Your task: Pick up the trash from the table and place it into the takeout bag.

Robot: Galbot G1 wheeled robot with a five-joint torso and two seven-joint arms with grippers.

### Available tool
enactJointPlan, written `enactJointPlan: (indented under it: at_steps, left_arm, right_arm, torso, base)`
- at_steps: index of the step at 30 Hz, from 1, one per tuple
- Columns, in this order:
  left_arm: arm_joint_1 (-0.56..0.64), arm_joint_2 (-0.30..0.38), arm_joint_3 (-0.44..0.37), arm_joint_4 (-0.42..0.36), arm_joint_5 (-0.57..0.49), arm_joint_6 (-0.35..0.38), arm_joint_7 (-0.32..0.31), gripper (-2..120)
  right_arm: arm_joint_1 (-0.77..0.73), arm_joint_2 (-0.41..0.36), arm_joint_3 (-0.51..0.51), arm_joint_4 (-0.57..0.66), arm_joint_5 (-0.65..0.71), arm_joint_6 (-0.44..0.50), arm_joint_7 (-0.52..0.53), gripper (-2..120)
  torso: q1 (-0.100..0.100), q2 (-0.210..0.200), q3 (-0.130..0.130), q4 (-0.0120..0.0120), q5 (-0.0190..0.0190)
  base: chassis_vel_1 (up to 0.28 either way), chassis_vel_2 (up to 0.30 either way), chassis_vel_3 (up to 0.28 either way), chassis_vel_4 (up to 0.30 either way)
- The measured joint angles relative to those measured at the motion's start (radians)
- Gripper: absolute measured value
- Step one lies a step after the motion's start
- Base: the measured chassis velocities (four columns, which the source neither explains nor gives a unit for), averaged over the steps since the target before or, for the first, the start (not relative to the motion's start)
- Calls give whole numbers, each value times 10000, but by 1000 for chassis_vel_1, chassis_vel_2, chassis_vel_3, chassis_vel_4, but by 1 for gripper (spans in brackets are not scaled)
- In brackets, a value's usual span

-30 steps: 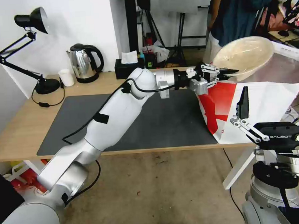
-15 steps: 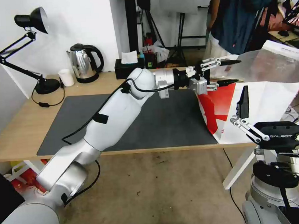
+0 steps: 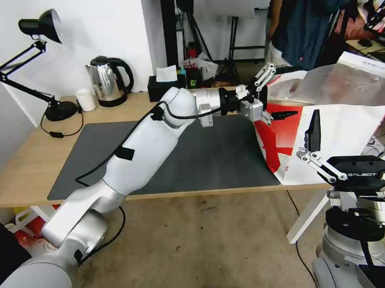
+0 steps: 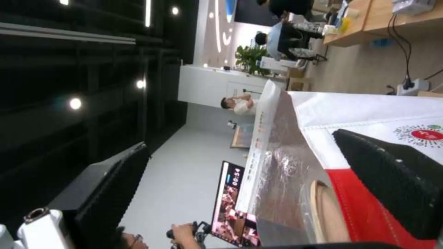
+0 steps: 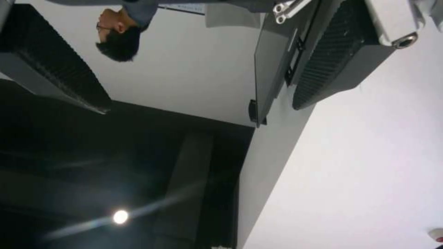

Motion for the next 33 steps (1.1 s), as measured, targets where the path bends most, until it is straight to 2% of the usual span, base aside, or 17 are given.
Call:
enactJointPlan:
  at_steps: [5, 14, 17, 24, 28, 29, 32, 33]
  left_arm:
    - [4, 161, -134, -123, -61, 3, -1, 100]
    - [195, 1019, -657, -762, -706, 234, -135, 100]
    - [438, 1489, -1223, -1082, -1154, 430, -261, 100]
    - [753, 2124, -2291, -1545, -1623, 592, -388, 100]
    - [1153, 2909, -2846, -2119, -2707, 1053, -830, 100]
    - [1153, 2909, -2846, -2119, -2707, 1053, -830, 100]
    - [1599, 3484, -3222, -2721, -3617, 1389, -1455, 100]
    - [1952, 3674, -3389, -3086, -4075, 1621, -1940, 100]
  right_arm:
    - [2, -15, 1, 0, 3, 0, 0, 100]
    - [2, -70, 3, -1, 9, -13, -2, 100]
    - [-12, -93, 10, -10, 12, -15, -1, 100]
    - [-15, -122, 18, -19, 16, -29, -1, 100]
    - [-4, -148, 16, -40, 19, -54, -1, 100]
    - [-4, -148, 16, -40, 19, -54, -1, 100]
    - [-9, -200, 18, -78, 23, -56, 0, 100]
    - [5, -232, 23, -110, 25, -56, 1, 100]
  torso:
    - [0, 0, 0, 0, -1]
    - [0, 0, 0, 0, -2]
    - [0, 0, 0, 2, -3]
    - [0, 1, 0, 1, -2]
    - [0, 0, 0, 1, -3]
    - [0, 0, 0, 1, -3]
    - [0, 1, -1, 1, -2]
    - [0, 1, -1, 1, -3]
  base:
    - [0, 0, 0, 0]
    - [0, 0, 0, 0]
    - [0, 0, 0, 0]
    - [0, 0, 0, 0]
    - [0, 0, 0, 0]
    - [0, 0, 0, 0]
    - [0, 0, 0, 0]
    - [0, 0, 0, 0]
